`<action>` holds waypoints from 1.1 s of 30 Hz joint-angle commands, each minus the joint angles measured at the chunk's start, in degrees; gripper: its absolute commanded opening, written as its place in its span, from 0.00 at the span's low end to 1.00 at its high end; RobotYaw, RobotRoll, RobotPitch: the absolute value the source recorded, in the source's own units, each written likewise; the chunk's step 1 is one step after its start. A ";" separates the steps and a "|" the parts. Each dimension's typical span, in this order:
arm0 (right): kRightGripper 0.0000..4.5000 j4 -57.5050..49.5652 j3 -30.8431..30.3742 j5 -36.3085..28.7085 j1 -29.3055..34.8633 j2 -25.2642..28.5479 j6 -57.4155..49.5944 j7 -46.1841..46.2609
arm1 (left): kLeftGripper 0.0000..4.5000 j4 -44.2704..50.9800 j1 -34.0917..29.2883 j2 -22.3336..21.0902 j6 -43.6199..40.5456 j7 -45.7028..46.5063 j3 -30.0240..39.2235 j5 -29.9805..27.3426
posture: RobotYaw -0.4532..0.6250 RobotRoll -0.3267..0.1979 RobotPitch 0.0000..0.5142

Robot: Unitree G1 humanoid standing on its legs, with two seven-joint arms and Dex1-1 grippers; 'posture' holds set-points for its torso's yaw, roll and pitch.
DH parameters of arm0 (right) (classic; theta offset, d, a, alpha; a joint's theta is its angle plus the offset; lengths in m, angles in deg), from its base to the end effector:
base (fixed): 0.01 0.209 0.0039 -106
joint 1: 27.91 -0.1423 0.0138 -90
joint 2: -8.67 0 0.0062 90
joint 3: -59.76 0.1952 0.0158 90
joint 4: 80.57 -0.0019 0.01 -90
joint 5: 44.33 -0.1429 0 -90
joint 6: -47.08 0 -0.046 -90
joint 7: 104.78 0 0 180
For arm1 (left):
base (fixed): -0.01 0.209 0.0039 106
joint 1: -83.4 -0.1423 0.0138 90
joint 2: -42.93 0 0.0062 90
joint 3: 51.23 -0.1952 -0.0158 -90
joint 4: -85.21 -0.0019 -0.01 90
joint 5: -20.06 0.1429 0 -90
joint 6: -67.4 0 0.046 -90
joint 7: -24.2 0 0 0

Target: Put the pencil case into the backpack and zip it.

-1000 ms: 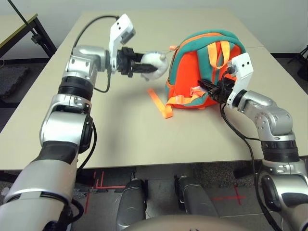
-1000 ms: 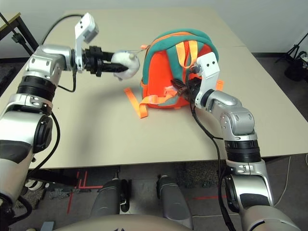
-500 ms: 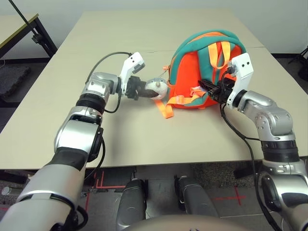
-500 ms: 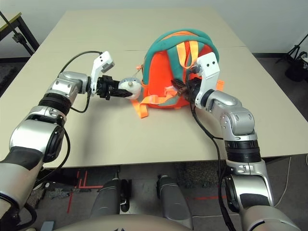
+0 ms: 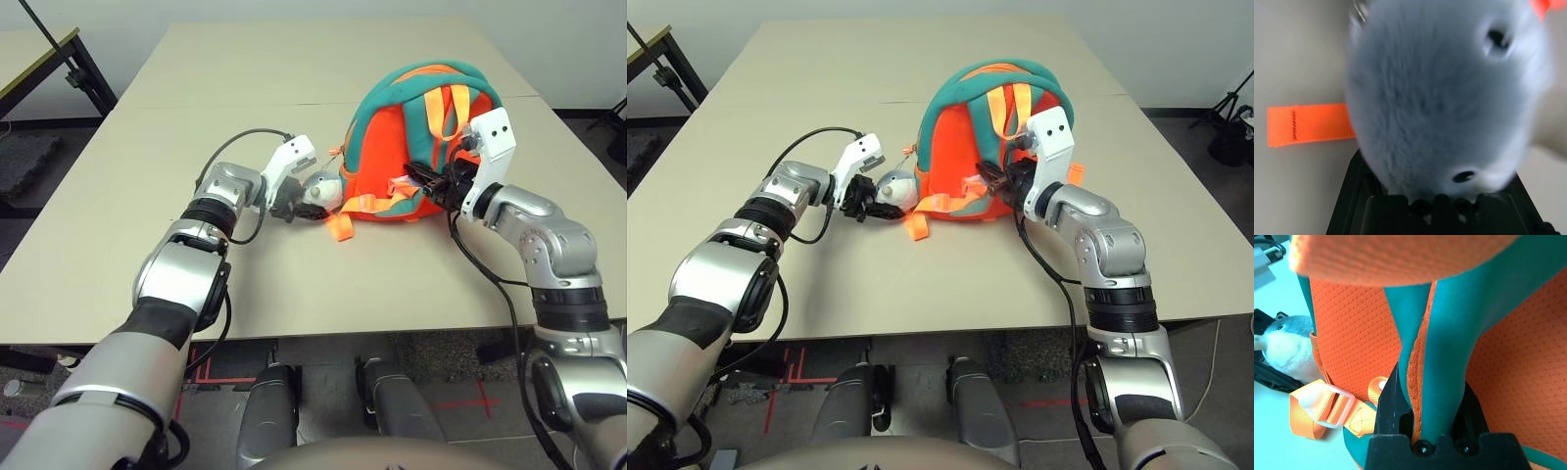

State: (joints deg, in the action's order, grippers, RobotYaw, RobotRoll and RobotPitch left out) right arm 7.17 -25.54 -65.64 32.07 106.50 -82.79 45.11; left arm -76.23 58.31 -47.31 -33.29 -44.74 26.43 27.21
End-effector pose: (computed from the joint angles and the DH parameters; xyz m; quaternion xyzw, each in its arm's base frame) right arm 0.2909 -0.2083 0.1583 -0.0071 0.0648 0.2882 0.9553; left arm 0.3844 0.1667 0.1375 0.1631 0.2916 -0.5382 0.7738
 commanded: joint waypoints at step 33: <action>0.74 1.26 0.13 -1.23 0.02 1.79 -3.50 -2.07 | 0.98 17.42 -3.05 -9.78 -8.96 -12.81 5.73 -6.87 | 0.28 0.62 0.21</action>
State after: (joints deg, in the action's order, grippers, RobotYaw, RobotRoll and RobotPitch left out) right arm 7.81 -25.63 -66.43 31.71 107.26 -84.29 43.21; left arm -60.91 56.19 -56.25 -40.71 -56.51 31.78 21.48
